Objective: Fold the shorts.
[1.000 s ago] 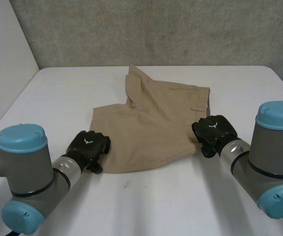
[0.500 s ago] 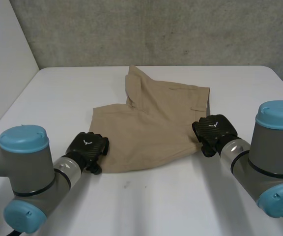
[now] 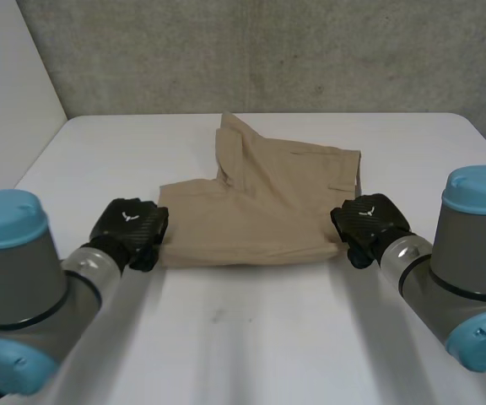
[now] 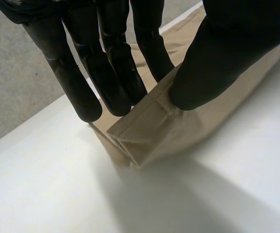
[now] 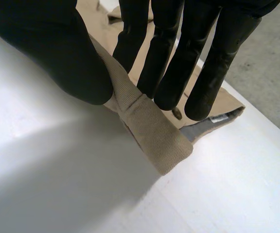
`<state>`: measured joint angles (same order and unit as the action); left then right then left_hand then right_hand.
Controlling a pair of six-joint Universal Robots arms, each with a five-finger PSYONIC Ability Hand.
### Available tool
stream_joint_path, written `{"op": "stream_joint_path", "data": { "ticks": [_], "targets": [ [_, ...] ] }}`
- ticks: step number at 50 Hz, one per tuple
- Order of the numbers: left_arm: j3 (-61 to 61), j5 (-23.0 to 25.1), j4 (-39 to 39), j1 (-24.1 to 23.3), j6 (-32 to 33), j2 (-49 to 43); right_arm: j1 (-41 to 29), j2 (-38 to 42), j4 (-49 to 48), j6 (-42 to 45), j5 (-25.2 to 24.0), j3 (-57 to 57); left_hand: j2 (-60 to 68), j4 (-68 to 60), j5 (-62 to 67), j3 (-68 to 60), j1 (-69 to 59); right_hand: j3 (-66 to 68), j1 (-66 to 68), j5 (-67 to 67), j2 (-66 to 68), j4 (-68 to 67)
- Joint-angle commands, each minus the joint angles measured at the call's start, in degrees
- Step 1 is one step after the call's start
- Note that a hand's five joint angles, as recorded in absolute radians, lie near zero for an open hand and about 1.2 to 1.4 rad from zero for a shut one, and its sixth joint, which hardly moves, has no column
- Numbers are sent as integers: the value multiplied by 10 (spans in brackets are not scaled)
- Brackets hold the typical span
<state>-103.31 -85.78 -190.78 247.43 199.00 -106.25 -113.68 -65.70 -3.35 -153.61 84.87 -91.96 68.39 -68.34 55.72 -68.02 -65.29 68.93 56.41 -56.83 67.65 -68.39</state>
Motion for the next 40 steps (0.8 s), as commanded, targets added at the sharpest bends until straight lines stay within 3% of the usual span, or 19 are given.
{"op": "stream_joint_path", "data": {
  "ticks": [1, 7, 12, 16, 19, 21, 32, 40],
  "targets": [
    [-49, 1, 180, -1, 33, 79, 1, -23, 117, 95, -2, 14, 116, -117, 143, -120, -147, 111, 236, -132, 123, -116],
    [-87, 1, 259, -1, 67, 97, 2, -25, 195, 160, 0, 13, 116, -117, 143, -120, -147, 111, 236, -132, 123, -116],
    [-109, 3, 268, -3, 68, 110, 6, -38, 288, 218, -2, -8, 116, -117, 143, -120, -147, 111, 236, -132, 123, -116],
    [-103, 3, 269, -11, 72, 111, 21, -43, 309, 233, -1, -28, 116, -117, 143, -120, -147, 111, 236, -132, 123, -116],
    [-68, 2, 254, -20, 73, 112, 21, -43, 295, 230, -3, -31, -293, 292, -266, 289, 262, 111, 236, -132, 123, -116],
    [-25, 1, 227, -22, 73, 104, 22, -43, 273, 228, -8, -34, -437, 436, -410, 433, 406, 111, 236, -132, 123, -116],
    [137, 5, 46, -25, 72, 0, 23, -44, 208, 188, -12, -37, -440, 440, -414, 437, 409, 111, 236, -132, 123, -116],
    [266, 52, 28, -29, 73, -149, 23, -43, 197, 170, -13, -39, -400, 400, -373, 396, 369, 111, 236, -132, 123, -116]
  ]
}}
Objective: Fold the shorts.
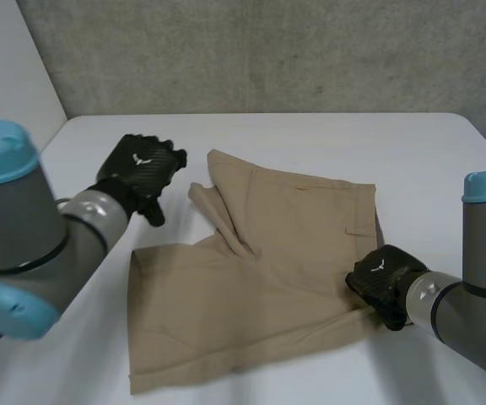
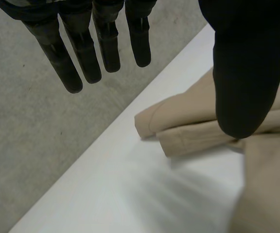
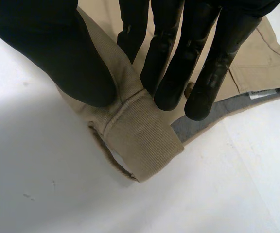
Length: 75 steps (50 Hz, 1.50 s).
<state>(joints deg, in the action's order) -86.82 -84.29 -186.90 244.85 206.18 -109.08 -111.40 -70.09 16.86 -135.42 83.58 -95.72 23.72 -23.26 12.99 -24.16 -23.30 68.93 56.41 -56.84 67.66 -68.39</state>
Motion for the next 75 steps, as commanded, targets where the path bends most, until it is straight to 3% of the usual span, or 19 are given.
{"op": "stream_joint_path", "data": {
  "ticks": [1, 17, 21, 25, 26, 28, 31, 32, 35, 40, 52, 61, 63, 66, 75],
  "targets": [
    [117, 42, -10, -4, 1, -138, 0, 0, -6, -12, 0, -2, 50, -55, 57, -46, -54, 111, 236, -132, 123, -116],
    [291, 94, -13, 7, 1, -326, -6, 2, -27, -13, 1, -10, 156, -160, 163, -151, -160, 111, 236, -132, 123, -116],
    [319, 93, -13, 8, 2, -359, -4, 3, -34, -13, 4, -11, 260, -265, 267, -256, -264, 111, 236, -132, 123, -116],
    [340, 85, -13, 8, 3, -381, 0, 3, -38, -13, 4, -11, 483, -488, 491, -479, -488, 111, 236, -132, 123, -116],
    [345, 79, -13, 8, 4, -386, 0, 3, -38, -13, 4, -11, 562, -567, 569, -558, -566, 111, 236, -132, 123, -116],
    [345, 59, -14, 9, 10, -384, 0, 3, -38, -13, 4, -10, 563, -567, 570, -558, -567, 111, 236, -132, 123, -116],
    [336, -10, -15, 11, 42, -375, 0, 3, -40, -13, 4, -10, 563, -567, 570, -558, -567, 111, 236, -132, 123, -116],
    [329, -45, -16, 10, 68, -366, 0, 4, -42, -14, 4, -9, 563, -567, 570, -558, -567, 111, 236, -132, 123, -116],
    [291, -88, -19, 9, 126, -339, -2, 5, -48, -15, 4, -8, 563, -567, 570, -558, -567, 111, 236, -132, 123, -116],
    [213, -93, -49, 5, 183, -296, -6, 7, -58, -21, 5, -6, 563, -567, 570, -558, -567, 111, 236, -132, 123, -116],
    [145, -105, -77, 3, 186, -273, -22, 13, -59, -56, 5, -3, 563, -567, 570, -558, -567, 111, 236, -132, 123, -116],
    [148, -181, -65, 2, 193, -264, -22, 11, -59, -56, 6, -4, 563, -567, 570, -558, -567, 111, 236, -132, 123, -116],
    [150, -179, -64, 3, 193, -263, -23, 11, -59, -56, 6, -4, 374, -379, 381, -369, -378, 111, 236, -132, 123, -116],
    [144, -175, -63, 1, 193, -260, -24, 11, -60, -58, 5, -4, -93, 88, -85, 97, 89, 111, 236, -132, 123, -116],
    [94, -172, -38, -3, 174, -164, -22, 7, -76, -95, 4, 7, -111, 107, -104, 116, 107, 111, 236, -132, 123, -116]
  ]
}}
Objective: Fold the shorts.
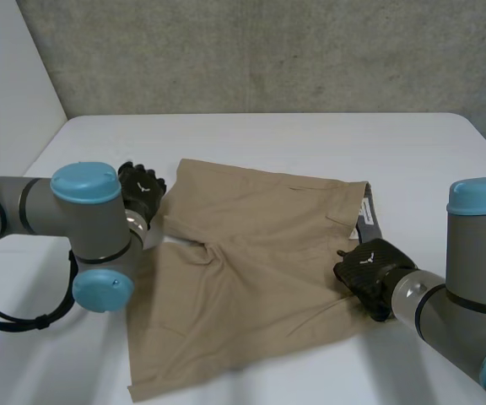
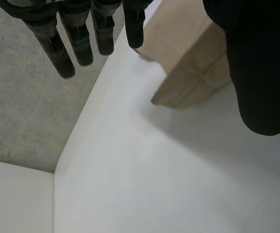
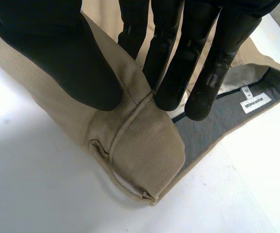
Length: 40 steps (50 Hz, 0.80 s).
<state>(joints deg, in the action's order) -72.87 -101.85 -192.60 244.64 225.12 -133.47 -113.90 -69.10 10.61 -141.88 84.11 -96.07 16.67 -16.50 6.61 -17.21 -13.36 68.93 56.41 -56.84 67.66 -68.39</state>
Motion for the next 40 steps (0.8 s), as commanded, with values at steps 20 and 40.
{"op": "stream_joint_path", "data": {
  "ticks": [20, 40],
  "targets": [
    [-285, 120, 320, 3, -361, 370, 8, 27, -37, -143, 0, 77, 26, -28, 27, -21, -59, 111, 236, -132, 123, -116],
    [-240, 120, 224, -7, -382, 237, 7, 26, -56, -137, 3, 78, 633, -635, 634, -628, -666, 111, 236, -132, 123, -116]
  ]
}}
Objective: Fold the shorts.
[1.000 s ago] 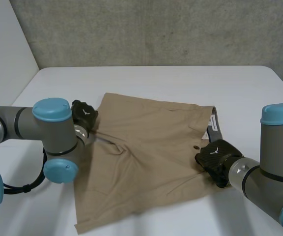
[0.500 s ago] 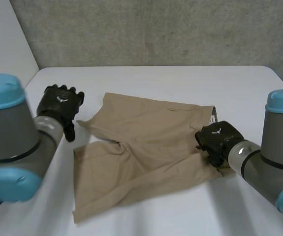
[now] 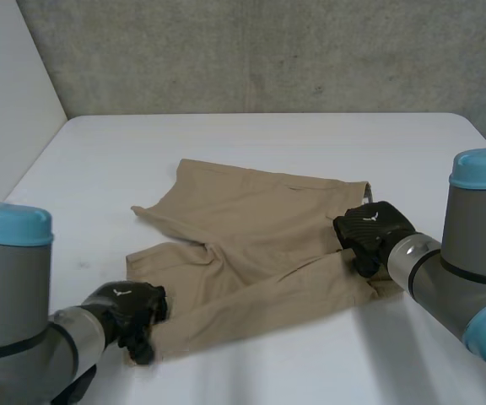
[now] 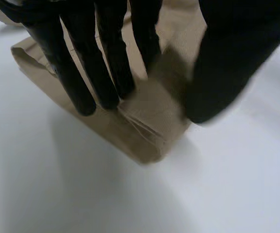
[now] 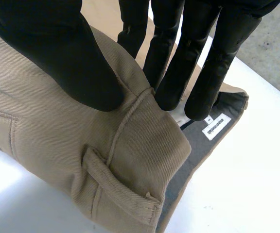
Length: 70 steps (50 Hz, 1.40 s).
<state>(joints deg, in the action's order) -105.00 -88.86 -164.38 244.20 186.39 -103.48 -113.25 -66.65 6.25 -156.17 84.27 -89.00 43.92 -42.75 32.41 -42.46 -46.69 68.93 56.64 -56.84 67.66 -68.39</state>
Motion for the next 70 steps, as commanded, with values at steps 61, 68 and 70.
{"op": "stream_joint_path", "data": {
  "ticks": [61, 68, 70],
  "targets": [
    [276, -65, -272, -10, 28, -210, 51, 115, -104, -55, 11, 80, -337, 325, -322, 322, 365, -370, -247, 349, -357, 364],
    [255, -65, -270, -10, 26, -206, 56, 157, -159, -47, 15, 82, -339, 327, -324, 324, 366, -306, -183, 285, -293, 301],
    [252, -66, -270, -9, 25, -206, 59, 164, -166, -44, 15, 84, -339, 327, -324, 325, 367, -267, -144, 246, -255, 262]
  ]
}}
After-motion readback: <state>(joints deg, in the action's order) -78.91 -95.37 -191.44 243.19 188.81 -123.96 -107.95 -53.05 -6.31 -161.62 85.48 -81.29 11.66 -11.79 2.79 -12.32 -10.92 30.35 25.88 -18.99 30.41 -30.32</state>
